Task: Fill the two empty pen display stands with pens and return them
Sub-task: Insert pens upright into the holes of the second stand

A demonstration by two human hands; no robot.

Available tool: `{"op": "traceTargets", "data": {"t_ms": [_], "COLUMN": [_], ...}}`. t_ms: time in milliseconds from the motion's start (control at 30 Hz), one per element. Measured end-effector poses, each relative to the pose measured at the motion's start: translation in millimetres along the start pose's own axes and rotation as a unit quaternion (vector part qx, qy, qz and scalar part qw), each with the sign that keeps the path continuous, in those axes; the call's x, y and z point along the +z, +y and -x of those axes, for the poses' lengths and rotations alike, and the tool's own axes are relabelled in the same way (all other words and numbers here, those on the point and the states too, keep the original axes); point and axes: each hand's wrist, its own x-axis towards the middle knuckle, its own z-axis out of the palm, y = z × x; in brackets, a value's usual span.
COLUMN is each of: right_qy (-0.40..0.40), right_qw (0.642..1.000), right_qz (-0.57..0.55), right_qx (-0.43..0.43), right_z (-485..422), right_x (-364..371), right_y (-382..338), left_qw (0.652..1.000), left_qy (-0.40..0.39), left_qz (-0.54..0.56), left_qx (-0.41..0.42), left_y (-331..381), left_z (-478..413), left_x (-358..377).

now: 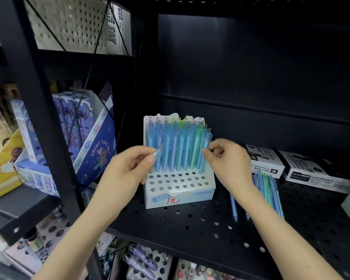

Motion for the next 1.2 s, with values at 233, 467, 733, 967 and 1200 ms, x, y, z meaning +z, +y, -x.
{"op": "traceTargets", "data": {"t_ms": [233,467,733,967,1200], "right_qy": [-0.077,-0.042,0.126,0.110,0.076], "right_qw": [0.965,0.925,0.980,0.988,0.993], "right_qz": [-0.246,-0.376,-0.137,-0.062,0.022], "right_qx": [-0.046,-0.028,-0.067,-0.092,-0.086], "right_z": [29.7,25.5,5.1,-2.1,-10.3], "right_x": [-28.3,-42.5,-34.0,-11.1,-6.8], "right_y": [-40.3,-45.0,-19.5,-16.3,-18.6], "left_qw": [0.998,0.996,0.982,0.983,0.984], "left_qy": [-0.025,-0.001,0.036,-0.027,-0.037], "left_qz": [0.034,-0.042,-0.177,-0.175,-0.172], "left_qx": [0.043,0.079,0.052,0.038,0.031], "left_y": [14.2,8.1,-37.2,-50.9,-53.5], "left_z": [2.2,1.1,-4.1,-1.1,-1.6], "left_x": [11.6,17.3,9.4,11.3,12.0]}}
